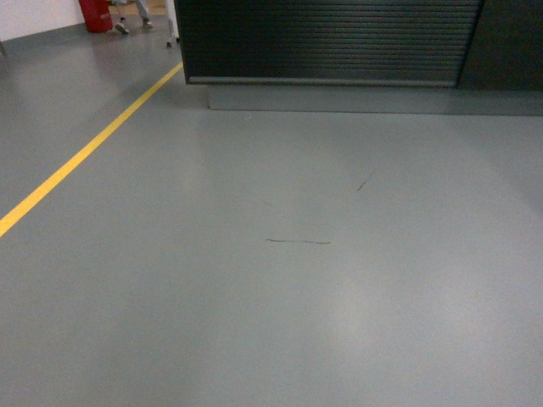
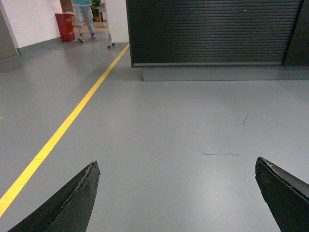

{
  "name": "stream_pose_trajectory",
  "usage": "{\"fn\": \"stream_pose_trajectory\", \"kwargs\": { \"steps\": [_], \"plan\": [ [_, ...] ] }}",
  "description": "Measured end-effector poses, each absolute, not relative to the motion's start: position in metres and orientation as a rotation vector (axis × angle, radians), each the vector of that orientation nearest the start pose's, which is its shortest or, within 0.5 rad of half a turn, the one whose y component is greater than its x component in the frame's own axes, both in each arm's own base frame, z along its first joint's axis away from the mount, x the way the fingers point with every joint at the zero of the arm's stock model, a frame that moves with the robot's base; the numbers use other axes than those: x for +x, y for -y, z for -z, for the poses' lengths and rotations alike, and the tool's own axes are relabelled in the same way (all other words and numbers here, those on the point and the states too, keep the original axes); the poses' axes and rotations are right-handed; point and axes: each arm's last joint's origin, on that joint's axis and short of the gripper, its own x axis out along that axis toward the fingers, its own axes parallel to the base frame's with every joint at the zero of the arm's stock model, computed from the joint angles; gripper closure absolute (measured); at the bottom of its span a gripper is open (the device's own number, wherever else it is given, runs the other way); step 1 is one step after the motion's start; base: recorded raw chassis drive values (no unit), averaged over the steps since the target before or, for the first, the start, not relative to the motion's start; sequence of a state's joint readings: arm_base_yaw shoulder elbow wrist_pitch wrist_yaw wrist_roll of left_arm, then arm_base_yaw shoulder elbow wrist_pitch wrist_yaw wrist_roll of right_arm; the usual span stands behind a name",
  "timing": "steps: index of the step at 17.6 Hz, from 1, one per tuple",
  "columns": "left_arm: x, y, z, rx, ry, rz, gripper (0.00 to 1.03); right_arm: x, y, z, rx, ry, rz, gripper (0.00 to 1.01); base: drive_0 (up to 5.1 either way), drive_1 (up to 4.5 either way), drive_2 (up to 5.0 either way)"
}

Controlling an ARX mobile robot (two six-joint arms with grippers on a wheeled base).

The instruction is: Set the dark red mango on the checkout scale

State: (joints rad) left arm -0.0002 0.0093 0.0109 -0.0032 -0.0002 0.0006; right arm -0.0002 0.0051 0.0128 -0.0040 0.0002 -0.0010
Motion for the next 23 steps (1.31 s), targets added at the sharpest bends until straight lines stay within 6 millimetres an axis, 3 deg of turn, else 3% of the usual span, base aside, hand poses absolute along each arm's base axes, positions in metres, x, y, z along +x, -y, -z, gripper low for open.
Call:
{"fn": "stream_pose_trajectory", "kwargs": {
  "steps": [23],
  "plan": [
    [0.0976, 0.0000, -0.1662, 0.001, -0.002, 0.000, 0.05, 0.0972, 0.0000, -0.1671, -0.001, 0.004, 0.000, 0.03, 0.0, 0.00, 0.0]
  ]
}}
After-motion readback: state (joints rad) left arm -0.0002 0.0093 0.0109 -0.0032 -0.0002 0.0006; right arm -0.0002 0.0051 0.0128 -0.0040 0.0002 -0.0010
